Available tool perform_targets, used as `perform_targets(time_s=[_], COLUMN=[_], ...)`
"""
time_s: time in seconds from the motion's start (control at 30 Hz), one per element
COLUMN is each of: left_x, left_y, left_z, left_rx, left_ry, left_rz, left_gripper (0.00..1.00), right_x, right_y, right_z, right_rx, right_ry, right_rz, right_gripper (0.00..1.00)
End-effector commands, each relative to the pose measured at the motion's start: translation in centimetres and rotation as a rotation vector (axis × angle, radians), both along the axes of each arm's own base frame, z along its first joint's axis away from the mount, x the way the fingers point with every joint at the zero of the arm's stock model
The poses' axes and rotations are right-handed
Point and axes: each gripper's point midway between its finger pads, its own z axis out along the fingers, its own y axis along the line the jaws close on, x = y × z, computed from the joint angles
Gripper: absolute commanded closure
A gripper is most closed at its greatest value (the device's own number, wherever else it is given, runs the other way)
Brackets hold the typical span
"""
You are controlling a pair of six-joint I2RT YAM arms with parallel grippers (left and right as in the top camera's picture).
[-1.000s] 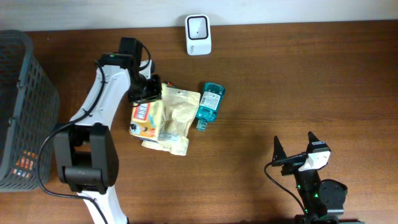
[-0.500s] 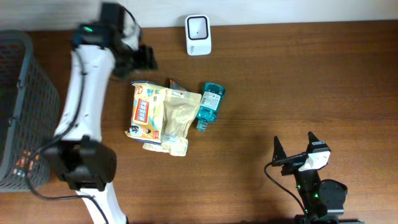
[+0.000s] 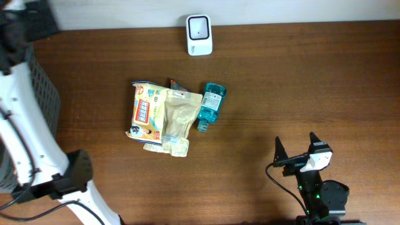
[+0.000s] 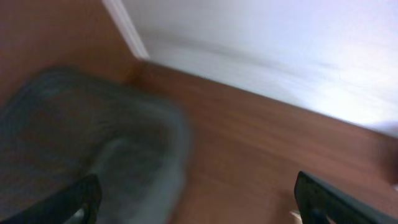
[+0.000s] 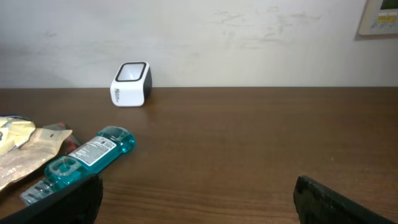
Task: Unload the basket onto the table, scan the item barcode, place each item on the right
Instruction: 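Lift the snack packet out and drop it beside the clear bag, then reach into the basket and grasp the small orange packet with left gripper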
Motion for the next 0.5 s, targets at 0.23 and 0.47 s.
perform_targets(time_s=[0.23, 0.47], left_x=[-11.2, -15.7], left_y=[16.8, 19.8], left_z=[-1.9, -10.3], left_rx=[-0.003, -0.12], left_ry=[0.079, 0.392], left_rz=[0.488, 0.455], left_gripper=[0.01, 0.01], right_x=[0.0, 0.0], right_y=[0.1, 0.1], right_z=[-0.3, -0.3], right_rx=[0.012, 0.012], right_ry=[0.008, 0.008], right_rz=[0.005, 0.005], right_gripper=[0.02, 0.02])
